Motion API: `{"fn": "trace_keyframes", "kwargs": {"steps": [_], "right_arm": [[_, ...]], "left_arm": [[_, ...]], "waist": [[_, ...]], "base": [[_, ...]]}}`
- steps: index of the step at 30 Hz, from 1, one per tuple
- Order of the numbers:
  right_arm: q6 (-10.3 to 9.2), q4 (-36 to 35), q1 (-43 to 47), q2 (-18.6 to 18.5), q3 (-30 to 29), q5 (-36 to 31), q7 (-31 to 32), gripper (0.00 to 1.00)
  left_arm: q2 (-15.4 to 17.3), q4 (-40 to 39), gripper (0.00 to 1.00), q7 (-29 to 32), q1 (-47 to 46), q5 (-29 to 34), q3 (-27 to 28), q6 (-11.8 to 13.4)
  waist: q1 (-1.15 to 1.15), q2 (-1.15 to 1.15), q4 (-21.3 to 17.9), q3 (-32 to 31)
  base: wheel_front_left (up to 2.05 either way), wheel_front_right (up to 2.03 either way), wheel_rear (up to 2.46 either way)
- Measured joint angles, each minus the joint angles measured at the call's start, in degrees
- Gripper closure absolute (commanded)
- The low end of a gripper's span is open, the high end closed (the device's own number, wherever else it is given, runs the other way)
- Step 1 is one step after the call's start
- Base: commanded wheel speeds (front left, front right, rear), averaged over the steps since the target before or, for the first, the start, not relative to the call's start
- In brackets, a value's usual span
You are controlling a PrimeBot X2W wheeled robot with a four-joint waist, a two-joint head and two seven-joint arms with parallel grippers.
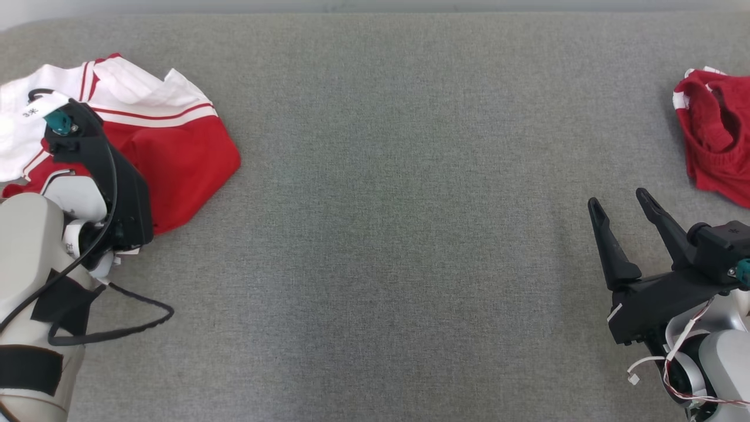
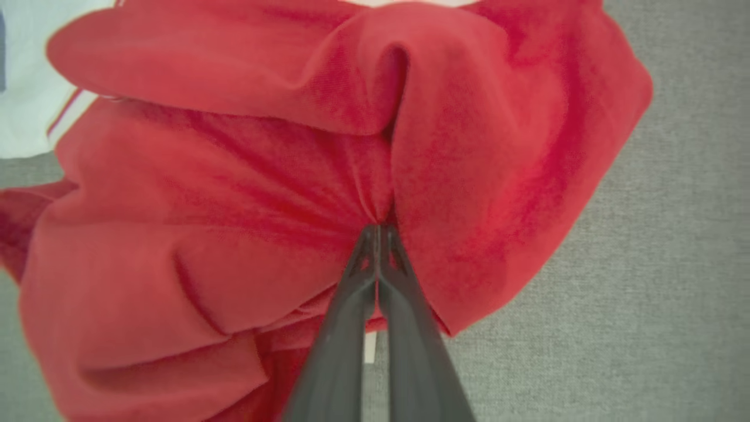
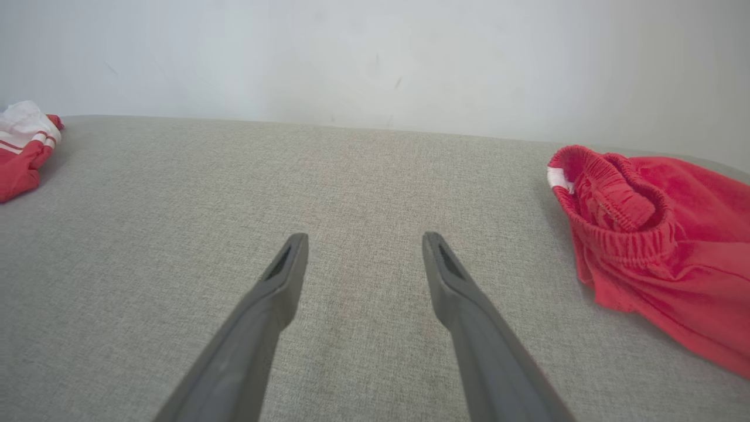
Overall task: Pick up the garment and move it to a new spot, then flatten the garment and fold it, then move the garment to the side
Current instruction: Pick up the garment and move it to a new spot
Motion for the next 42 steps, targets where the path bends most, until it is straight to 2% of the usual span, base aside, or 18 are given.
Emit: {"fn": "trace_keyframes", "kwargs": {"steps": [14, 20, 24, 33, 42], "right_arm": [[0.34, 3.6, -0.5, 1.2, 1.1, 0.8, -0.2, 0.00], [0.34, 3.8, 0.0, 1.9, 1.4, 1.0, -0.6, 0.00], [0.34, 5.2, 0.6, 2.1, 1.3, 1.0, -1.1, 0.00], [0.52, 6.4, 0.5, 3.7, 1.9, 1.6, -1.7, 0.00], [0.52, 7.8, 0.5, 4.6, 1.8, 2.3, -2.7, 0.00]], "left_arm": [[1.2, -3.2, 1.00, -2.6, -1.5, -6.0, -8.6, 0.0], [3.8, -4.4, 1.00, -3.4, -1.0, -9.2, -11.3, 0.0], [2.2, -7.5, 1.00, -4.8, -1.0, -12.9, -13.8, 0.0], [-1.2, -18.1, 1.00, -7.1, -1.0, -19.7, -23.5, 0.0], [-4.1, -23.9, 1.00, -8.9, -0.9, -25.8, -30.7, 0.0]], "waist": [[-0.01, -0.01, 0.0, -4.3], [-0.01, -0.01, -1.1, -5.4], [-0.01, -0.01, -1.5, -6.3], [-0.01, -0.01, -2.9, -8.1], [-0.01, -0.01, -5.1, -9.2]], "base": [[0.00, 0.00, 0.00], [0.00, 0.00, 0.00], [0.00, 0.00, 0.00], [0.00, 0.00, 0.00], [0.00, 0.00, 0.00]]}}
